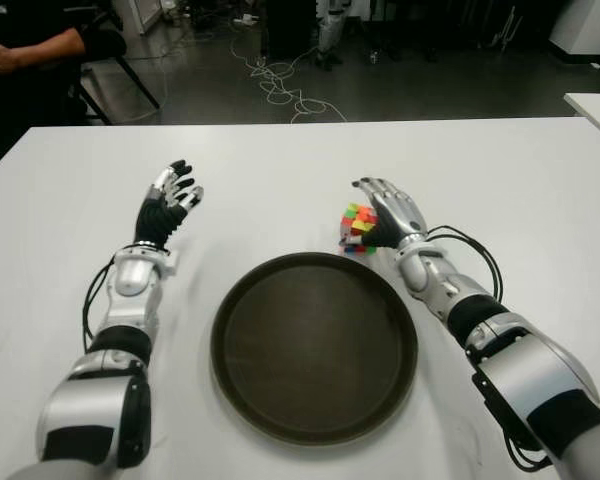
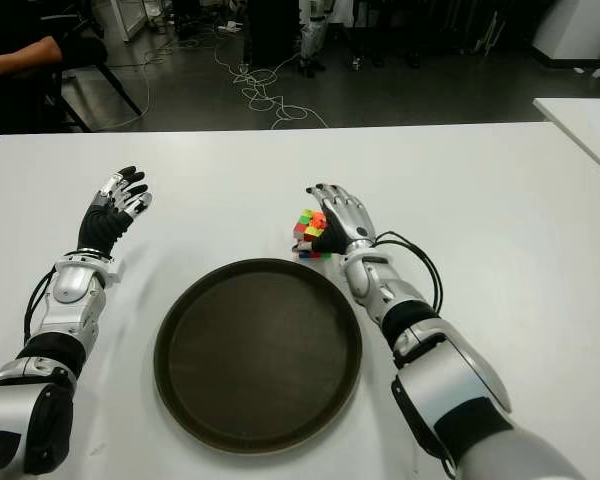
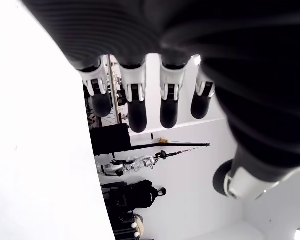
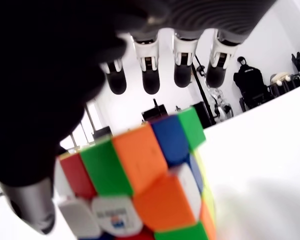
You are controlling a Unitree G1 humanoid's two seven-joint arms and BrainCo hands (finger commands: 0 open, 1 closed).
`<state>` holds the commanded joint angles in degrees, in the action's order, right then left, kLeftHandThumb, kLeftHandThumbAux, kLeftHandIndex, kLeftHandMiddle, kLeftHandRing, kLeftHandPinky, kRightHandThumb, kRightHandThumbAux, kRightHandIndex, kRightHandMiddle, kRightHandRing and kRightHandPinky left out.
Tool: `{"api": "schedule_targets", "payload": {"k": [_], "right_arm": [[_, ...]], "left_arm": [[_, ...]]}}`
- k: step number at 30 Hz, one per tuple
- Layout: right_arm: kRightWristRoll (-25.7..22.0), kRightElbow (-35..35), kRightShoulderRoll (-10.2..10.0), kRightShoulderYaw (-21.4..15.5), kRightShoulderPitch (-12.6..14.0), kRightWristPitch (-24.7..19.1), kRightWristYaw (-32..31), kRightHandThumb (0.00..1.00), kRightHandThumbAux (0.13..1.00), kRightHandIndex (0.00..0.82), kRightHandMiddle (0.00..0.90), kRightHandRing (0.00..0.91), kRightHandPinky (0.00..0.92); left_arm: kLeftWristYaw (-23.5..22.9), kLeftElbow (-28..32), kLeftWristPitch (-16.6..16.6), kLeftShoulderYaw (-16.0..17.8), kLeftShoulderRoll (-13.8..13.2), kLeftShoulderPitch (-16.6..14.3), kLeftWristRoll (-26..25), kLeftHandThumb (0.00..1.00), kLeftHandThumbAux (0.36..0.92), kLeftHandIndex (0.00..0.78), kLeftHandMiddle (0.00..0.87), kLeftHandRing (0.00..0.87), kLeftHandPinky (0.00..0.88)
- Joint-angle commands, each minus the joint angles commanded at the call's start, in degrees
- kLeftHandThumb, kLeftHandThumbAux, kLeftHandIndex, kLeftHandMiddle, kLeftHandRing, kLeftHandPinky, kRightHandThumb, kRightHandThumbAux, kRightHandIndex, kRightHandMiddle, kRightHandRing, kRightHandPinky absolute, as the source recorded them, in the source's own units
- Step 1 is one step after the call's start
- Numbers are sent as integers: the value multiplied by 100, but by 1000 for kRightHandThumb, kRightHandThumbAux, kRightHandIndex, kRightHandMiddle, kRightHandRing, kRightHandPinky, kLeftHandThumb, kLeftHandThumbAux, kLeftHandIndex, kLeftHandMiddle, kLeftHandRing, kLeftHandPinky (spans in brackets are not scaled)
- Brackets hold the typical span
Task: Pick up the Rubik's Cube and put it in the plate
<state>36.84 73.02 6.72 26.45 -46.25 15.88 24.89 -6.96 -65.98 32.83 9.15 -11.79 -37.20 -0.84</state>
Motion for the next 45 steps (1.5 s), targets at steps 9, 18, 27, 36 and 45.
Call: {"api": "schedule_targets", "payload": {"k": [9, 18, 27, 36, 45], "right_arm": [[-24, 53, -5, -23, -23, -45, -143, 0, 742, 45, 32, 88, 177], [-46, 10, 26, -60, -14, 70, -76, 0, 755, 134, 167, 218, 273], [-42, 10, 39, -68, 4, 197, -10, 0, 806, 253, 308, 341, 370], [-56, -5, 62, -32, 0, 270, -197, 0, 905, 410, 427, 447, 481], [13, -27, 86, 67, -29, 240, -354, 593, 765, 420, 501, 517, 528]], "left_arm": [[-40, -2, -3, 60, 31, 0, -83, 0, 650, 96, 151, 119, 79], [-27, 35, 49, 19, 12, 22, -30, 0, 659, 102, 151, 120, 86], [-83, 84, 81, -15, -13, 43, -13, 0, 639, 116, 148, 118, 98], [-150, 165, 46, 26, 16, 81, -104, 0, 634, 110, 152, 124, 87], [-131, 211, 19, 13, 18, 98, -85, 0, 636, 113, 156, 125, 85]]}}
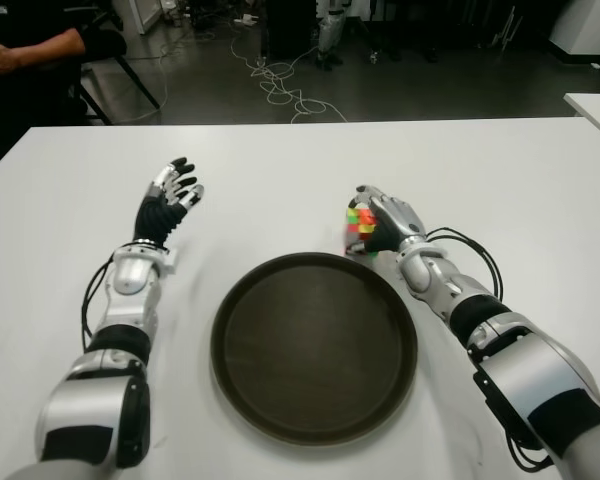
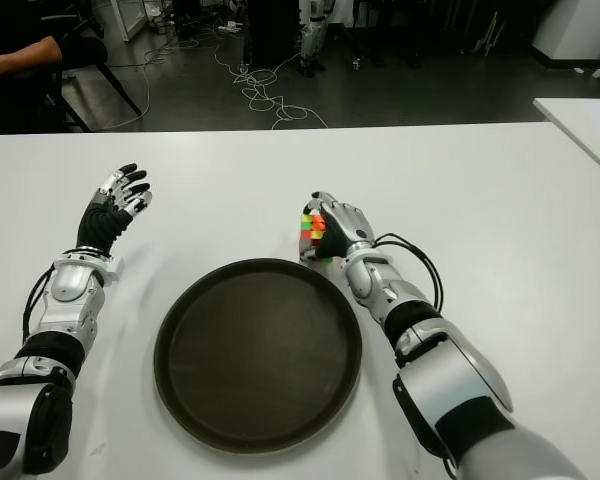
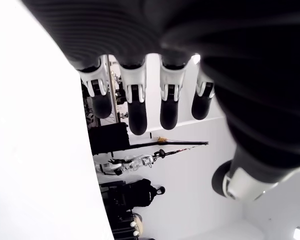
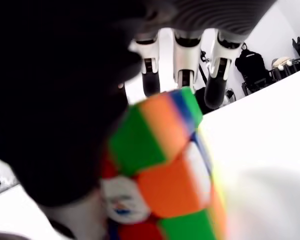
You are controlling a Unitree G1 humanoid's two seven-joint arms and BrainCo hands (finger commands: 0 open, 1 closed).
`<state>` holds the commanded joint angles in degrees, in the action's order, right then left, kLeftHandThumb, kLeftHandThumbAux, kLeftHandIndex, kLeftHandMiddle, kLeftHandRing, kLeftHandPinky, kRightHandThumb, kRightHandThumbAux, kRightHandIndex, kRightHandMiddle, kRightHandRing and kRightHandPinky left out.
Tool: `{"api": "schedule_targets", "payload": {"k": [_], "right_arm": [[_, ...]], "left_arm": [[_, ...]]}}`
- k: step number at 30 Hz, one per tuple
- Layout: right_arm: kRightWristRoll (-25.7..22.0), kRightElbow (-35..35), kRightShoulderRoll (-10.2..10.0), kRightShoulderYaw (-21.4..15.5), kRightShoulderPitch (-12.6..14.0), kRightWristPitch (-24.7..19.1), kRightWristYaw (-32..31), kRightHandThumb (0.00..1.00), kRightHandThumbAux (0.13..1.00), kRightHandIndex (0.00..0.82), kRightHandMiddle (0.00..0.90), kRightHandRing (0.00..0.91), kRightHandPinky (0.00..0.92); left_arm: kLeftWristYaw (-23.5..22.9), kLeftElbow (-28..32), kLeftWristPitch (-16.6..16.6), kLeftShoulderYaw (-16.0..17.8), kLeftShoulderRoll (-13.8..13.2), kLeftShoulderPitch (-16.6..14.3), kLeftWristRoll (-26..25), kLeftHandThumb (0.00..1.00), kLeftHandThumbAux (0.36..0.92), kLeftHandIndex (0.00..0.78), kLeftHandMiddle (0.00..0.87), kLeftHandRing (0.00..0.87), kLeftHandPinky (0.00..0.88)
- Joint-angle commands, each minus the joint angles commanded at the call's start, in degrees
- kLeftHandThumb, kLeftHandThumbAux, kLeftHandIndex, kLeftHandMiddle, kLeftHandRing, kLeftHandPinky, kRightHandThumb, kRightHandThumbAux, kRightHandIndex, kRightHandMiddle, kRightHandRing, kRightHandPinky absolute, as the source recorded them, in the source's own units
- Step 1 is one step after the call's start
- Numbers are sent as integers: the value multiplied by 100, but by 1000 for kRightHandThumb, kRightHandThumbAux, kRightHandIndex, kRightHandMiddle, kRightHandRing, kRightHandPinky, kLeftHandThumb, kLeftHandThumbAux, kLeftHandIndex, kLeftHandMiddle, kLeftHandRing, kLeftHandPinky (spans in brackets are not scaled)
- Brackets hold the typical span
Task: Pick up the Rubik's Cube and put it in the plate
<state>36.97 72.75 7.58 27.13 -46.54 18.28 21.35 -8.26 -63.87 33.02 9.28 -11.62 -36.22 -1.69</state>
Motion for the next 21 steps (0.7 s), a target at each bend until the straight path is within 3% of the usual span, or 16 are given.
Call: {"api": "schedule_targets", "payload": {"k": [6, 15, 21], "right_arm": [[68, -21, 19, 75, -5, -17, -6, 674, 742, 419, 507, 516, 521], [133, -58, 42, 144, -17, -65, -72, 692, 739, 414, 460, 463, 509], [129, -92, 49, 172, -20, -98, -82, 698, 738, 415, 502, 495, 556]], "left_arm": [[10, 56, -23, 3, 6, 24, -8, 0, 608, 104, 144, 119, 82], [88, 129, -65, -3, 15, 54, 15, 0, 605, 104, 146, 117, 82], [104, 147, -53, -23, 5, 67, 37, 0, 595, 119, 152, 118, 84]]}}
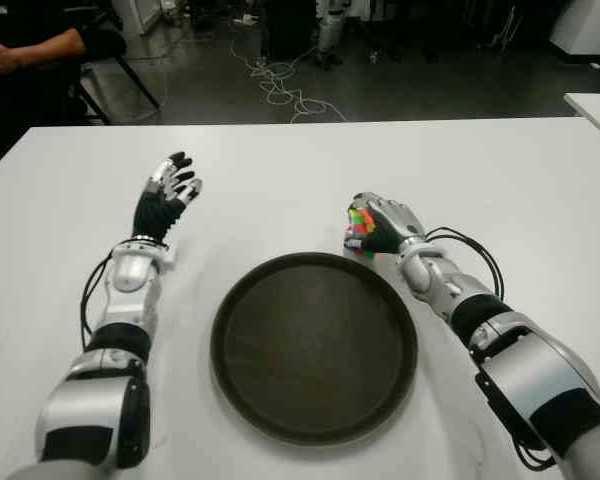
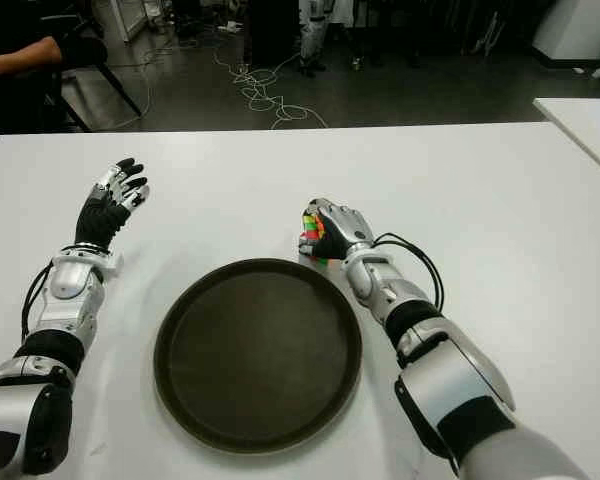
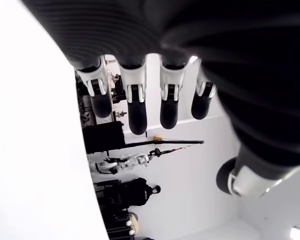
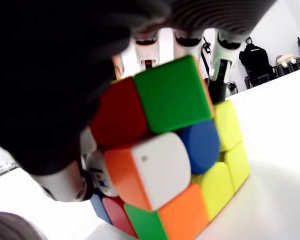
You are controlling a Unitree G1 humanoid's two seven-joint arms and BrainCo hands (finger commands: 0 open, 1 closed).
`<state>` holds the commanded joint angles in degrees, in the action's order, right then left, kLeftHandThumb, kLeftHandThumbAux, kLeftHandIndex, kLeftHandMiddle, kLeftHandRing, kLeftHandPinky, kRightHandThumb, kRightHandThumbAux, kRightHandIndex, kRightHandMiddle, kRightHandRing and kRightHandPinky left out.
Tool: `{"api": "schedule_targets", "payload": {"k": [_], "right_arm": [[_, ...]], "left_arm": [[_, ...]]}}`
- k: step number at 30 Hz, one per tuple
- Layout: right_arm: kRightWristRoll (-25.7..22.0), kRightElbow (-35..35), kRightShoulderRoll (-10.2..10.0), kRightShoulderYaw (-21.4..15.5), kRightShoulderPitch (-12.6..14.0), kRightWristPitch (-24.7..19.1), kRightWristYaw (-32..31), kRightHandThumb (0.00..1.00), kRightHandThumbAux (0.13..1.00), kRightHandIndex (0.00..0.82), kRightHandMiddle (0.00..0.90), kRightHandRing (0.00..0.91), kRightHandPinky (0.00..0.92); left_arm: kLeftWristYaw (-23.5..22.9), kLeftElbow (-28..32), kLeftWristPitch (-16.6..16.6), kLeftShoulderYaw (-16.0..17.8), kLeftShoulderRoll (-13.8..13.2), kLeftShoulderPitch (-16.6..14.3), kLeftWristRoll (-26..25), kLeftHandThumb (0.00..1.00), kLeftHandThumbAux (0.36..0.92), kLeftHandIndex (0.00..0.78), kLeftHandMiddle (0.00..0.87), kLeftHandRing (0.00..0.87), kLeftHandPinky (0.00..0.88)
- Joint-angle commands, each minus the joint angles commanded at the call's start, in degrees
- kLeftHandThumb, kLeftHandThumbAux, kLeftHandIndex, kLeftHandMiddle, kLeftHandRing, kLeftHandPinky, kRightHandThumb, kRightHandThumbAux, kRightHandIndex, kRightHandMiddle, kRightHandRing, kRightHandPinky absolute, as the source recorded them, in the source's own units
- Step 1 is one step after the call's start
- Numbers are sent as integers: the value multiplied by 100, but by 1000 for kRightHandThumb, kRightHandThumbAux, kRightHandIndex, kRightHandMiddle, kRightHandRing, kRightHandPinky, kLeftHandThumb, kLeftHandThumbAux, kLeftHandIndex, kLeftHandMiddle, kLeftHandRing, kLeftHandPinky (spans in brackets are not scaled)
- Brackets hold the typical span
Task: Pick up the Rubik's Cube and put it in the plate
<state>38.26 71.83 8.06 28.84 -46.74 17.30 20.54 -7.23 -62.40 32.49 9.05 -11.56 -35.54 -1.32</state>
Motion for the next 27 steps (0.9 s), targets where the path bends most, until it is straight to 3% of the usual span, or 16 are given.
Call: {"api": "schedule_targets", "payload": {"k": [9, 27], "right_arm": [[14, -54, 41, 53, 0, 78, 2, 702, 736, 416, 533, 559, 614], [-31, -114, 50, 18, 28, 148, 105, 703, 736, 417, 589, 646, 679]], "left_arm": [[-11, -2, 15, -9, -11, 1, -6, 0, 626, 113, 154, 124, 93], [6, 1, 3, 20, 7, 4, -47, 0, 630, 110, 164, 137, 99]]}}
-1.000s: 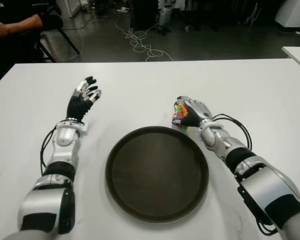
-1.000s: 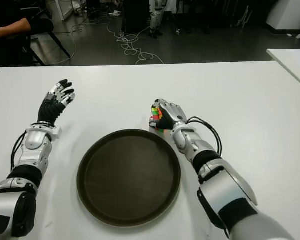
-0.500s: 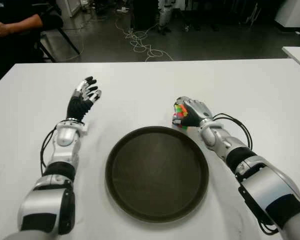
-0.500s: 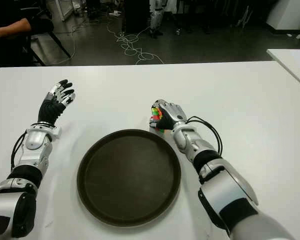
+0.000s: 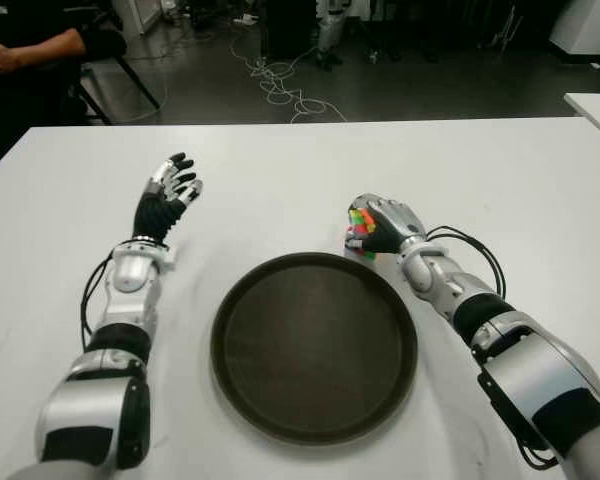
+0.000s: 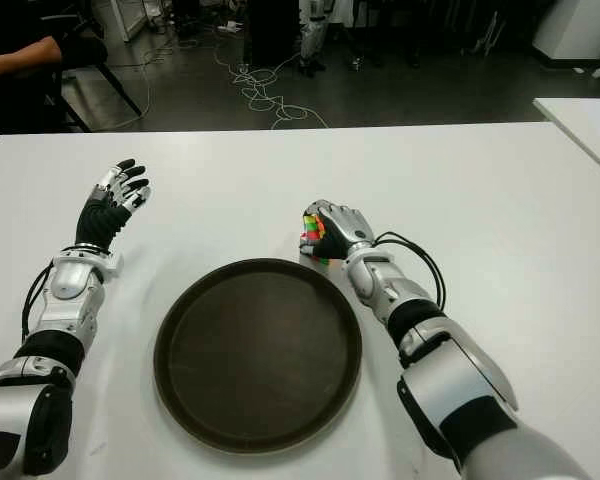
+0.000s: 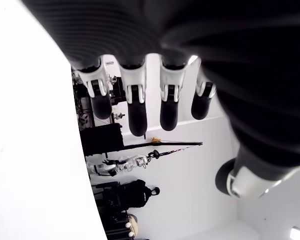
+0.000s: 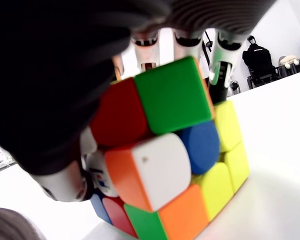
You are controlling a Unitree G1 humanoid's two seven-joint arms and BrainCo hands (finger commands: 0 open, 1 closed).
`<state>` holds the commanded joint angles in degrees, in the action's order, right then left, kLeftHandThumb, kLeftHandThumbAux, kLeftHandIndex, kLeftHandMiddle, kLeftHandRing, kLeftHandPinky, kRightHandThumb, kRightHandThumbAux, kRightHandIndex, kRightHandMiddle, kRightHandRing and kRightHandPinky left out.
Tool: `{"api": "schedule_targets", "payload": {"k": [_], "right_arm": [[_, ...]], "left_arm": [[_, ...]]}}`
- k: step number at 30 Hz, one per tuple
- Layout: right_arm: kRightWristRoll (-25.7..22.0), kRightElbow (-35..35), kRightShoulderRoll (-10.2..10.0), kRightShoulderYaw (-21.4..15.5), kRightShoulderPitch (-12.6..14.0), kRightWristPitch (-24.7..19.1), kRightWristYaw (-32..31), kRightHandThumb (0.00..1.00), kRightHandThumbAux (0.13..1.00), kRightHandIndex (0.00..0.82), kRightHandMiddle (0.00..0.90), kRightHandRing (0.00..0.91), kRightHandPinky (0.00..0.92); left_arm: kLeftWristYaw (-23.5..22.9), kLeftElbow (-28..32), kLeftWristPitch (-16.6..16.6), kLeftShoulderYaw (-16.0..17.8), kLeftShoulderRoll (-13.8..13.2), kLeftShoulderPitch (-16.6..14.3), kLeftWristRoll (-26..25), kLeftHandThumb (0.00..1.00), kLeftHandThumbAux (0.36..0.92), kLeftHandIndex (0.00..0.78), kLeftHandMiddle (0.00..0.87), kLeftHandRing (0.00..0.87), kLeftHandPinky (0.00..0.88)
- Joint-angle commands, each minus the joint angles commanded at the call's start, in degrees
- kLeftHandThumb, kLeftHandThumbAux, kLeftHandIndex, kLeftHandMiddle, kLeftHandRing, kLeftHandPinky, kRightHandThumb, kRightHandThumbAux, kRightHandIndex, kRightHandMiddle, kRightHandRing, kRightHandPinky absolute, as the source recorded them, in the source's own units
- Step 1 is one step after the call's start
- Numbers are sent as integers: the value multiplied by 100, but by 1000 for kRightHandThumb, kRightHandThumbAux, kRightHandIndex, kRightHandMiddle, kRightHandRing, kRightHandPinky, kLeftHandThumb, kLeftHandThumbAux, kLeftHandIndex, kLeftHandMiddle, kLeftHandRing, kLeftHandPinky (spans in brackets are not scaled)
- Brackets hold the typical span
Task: Pick up the Rubik's Cube and put it in the plate
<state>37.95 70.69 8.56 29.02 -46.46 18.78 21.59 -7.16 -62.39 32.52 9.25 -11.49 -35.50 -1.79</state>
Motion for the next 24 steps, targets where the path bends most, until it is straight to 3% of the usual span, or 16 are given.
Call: {"api": "schedule_targets", "payload": {"k": [6, 13, 24], "right_arm": [[-26, -47, 22, -33, 9, 46, 30, 702, 736, 416, 568, 630, 670], [-45, -145, 51, -76, -6, 69, 81, 700, 736, 418, 575, 638, 676], [87, -434, 194, -31, 17, 166, 589, 700, 736, 416, 537, 592, 627]], "left_arm": [[38, -1, -12, -6, 1, 2, 14, 0, 658, 116, 162, 136, 94], [26, 17, -14, -25, -7, 6, 24, 0, 625, 107, 154, 122, 86], [13, 21, -27, -8, 8, 3, -10, 1, 651, 107, 158, 136, 107]]}}
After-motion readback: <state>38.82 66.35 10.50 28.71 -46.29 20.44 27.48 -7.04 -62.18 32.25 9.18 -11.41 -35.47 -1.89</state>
